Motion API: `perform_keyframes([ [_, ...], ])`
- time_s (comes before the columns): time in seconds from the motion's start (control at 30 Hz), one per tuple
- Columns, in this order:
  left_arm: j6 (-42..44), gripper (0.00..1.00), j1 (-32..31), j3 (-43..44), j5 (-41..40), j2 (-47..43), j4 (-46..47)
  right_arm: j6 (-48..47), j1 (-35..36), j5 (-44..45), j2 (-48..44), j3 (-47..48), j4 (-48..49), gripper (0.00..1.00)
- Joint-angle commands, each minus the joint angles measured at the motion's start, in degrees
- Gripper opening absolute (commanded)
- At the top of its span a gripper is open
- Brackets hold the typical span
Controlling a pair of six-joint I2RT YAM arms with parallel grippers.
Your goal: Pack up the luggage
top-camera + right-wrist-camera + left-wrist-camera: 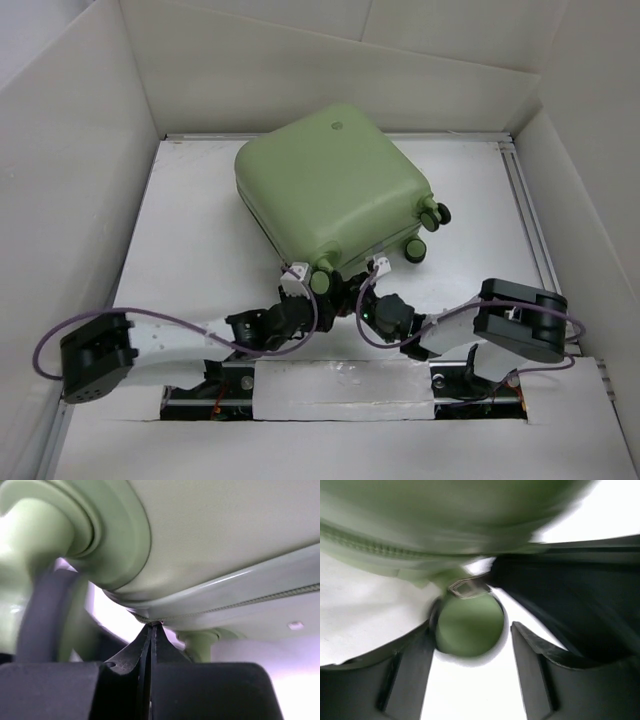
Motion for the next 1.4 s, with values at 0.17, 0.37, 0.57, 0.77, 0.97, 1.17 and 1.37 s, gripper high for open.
perform_keyframes([
  [0.17,1.41,0.69,-5.6,-1.72,6.29,-32.9,-3.28,2.48,2.46,0.24,-7.1,1.15,-17.38,0.0],
  [0.37,2.74,0.73,-5.6,1.43,0.93,-48.31,-17.08,2.48,2.46,0.85,-7.11,1.68,-18.09,0.0],
  [0.57,5.28,0.78,-5.6,9.92,0.23,-38.5,-18.84,3.62,2.46,0.33,-6.59,1.68,-17.57,0.0],
  [0.77,5.82,0.7,-5.6,18.22,-2.66,-22.67,-21.75,4.24,2.46,-0.9,-6.58,1.15,-15.72,0.0],
  [0.97,3.89,0.56,-5.6,21.29,-4.52,-18.35,-25.87,4.24,2.99,-1.43,-6.58,1.68,-15.72,0.0],
  [1.17,1.42,0.51,-5.0,21.83,-7.52,-17.73,-27.31,7.92,3.52,-1.43,-7.2,1.15,-15.72,0.0],
  [1.37,4.41,0.32,-2.26,21.82,-4.52,-9.92,-20.87,8.54,4.13,-0.02,-5.43,-0.26,-7.89,0.0],
])
